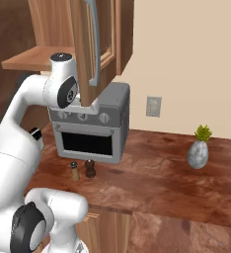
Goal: There are various items on the counter. Only move the condiments/shakers into the cabinet.
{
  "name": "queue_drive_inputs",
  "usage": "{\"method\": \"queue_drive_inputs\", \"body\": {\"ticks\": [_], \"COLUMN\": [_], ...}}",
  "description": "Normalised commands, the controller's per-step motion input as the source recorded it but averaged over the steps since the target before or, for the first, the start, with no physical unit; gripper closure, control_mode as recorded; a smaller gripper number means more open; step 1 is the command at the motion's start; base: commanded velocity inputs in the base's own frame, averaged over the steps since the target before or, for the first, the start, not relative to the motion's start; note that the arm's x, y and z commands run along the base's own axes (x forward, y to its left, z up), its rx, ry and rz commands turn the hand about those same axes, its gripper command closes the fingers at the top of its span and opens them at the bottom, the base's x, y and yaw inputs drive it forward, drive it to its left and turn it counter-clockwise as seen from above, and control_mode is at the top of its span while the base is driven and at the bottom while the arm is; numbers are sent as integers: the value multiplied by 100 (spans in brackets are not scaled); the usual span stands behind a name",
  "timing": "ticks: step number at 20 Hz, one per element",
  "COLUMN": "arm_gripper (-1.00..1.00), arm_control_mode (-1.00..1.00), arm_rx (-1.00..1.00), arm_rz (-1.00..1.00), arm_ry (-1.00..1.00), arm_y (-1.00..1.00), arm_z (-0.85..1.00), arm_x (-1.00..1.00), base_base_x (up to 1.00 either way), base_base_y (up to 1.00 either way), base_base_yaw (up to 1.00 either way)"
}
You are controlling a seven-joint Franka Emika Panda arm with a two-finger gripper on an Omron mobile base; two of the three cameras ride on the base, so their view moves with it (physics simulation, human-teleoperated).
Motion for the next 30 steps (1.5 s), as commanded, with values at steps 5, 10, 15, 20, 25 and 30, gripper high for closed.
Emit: {"method": "queue_drive_inputs", "body": {"ticks": [5, 10, 15, 20, 25, 30], "arm_gripper": [-100, -100, -100, -100, -100, -100], "arm_control_mode": [-100, -100, -100, -100, -100, -100], "arm_rx": [-1, -5, 12, 18, 4, -16], "arm_rz": [0, 0, 0, 0, 0, 0], "arm_ry": [0, 5, 6, 1, 2, 10], "arm_y": [6, 21, 5, 6, 15, 28], "arm_z": [-16, -54, -49, -53, -54, -41], "arm_x": [-42, -62, -26, 0, 6, 23], "base_base_x": [0, 0, 0, 0, 0, 0], "base_base_y": [0, 0, 0, 0, 0, 0], "base_base_yaw": [0, 0, 0, 0, 0, 0]}}
